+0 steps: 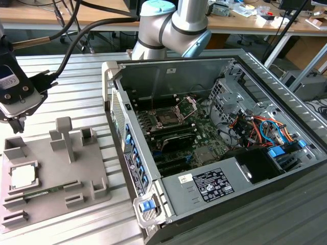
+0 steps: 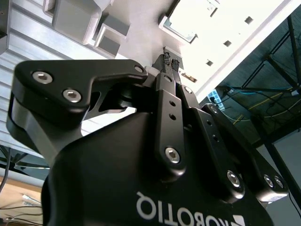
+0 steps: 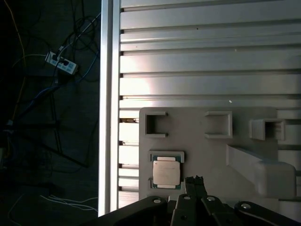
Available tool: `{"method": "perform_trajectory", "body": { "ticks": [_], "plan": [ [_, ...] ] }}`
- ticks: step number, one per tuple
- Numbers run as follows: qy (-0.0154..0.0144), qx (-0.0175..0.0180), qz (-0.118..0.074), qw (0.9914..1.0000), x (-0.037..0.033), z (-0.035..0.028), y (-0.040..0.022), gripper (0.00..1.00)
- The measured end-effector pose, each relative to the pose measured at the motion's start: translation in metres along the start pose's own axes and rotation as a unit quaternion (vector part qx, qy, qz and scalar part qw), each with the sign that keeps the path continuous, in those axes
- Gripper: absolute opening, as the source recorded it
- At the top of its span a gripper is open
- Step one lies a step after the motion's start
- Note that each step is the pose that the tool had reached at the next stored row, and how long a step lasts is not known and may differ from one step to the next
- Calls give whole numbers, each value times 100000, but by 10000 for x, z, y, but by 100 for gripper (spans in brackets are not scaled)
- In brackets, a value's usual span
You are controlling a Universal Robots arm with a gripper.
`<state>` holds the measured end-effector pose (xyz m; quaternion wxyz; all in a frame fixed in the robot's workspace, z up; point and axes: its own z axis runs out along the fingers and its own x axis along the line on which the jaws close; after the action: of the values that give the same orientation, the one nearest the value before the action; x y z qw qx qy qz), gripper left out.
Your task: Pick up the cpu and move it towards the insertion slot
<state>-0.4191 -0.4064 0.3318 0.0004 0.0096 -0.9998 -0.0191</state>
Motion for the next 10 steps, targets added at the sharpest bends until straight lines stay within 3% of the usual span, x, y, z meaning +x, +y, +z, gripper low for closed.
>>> {"method": "perform_trajectory", "body": {
  "ticks": [10],
  "plan": [
    [3, -2, 0, 100000, 31, 19, 0, 11]
  ]
}}
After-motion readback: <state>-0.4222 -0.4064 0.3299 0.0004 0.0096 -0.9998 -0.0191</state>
